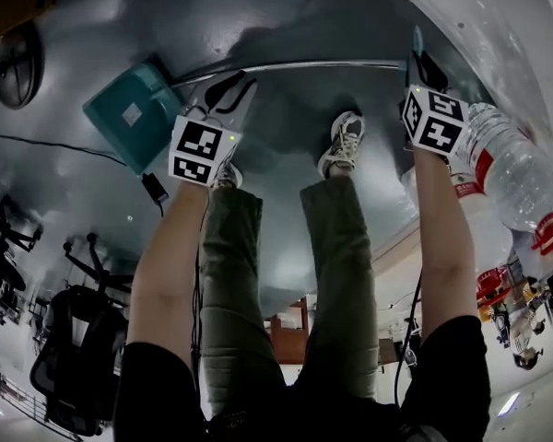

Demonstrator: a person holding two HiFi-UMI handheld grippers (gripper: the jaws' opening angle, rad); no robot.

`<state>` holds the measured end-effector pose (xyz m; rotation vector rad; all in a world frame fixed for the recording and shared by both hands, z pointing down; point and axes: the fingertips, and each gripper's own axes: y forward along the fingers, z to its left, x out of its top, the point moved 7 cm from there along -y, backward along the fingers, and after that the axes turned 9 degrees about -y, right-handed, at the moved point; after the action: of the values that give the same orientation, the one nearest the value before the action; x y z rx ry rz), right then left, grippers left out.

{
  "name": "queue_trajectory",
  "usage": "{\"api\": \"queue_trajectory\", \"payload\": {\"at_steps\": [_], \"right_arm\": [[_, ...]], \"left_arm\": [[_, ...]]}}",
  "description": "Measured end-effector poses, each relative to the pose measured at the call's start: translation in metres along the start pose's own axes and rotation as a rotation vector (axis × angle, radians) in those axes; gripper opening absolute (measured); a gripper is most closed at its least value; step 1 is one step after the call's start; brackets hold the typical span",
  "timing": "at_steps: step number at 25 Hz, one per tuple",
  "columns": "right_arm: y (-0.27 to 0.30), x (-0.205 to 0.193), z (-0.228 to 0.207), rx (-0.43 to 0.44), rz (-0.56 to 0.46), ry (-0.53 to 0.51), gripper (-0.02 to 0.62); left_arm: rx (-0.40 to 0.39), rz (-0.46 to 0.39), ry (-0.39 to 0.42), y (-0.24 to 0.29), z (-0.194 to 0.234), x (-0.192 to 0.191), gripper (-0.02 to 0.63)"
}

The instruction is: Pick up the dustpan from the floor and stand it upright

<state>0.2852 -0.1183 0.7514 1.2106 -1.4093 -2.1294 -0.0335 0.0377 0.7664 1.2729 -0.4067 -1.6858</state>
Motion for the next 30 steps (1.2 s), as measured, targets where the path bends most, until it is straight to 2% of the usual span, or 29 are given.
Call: {"api": "queue_trajectory", "payload": {"at_steps": [9,20,30], "right_arm": [[-0.09,0.093,0.023,-0.026,-0.173,-0.104,0.064],[-0.184,0.218,0.051,-0.054,-0.38,-0.309,0.072],[-0.238,0.292,0.072,-0.121,-0.477,-0.512,0.072]], "left_arm": [[0.003,-0.111,0.022,-0.079,-0.008,0.05,0.072],[-0.072,-0.308,-0.056,-0.162,-0.029,0.114,0.054],[-0.099,-0.39,-0.071,-0.231,-0.03,0.13,0.054]]}}
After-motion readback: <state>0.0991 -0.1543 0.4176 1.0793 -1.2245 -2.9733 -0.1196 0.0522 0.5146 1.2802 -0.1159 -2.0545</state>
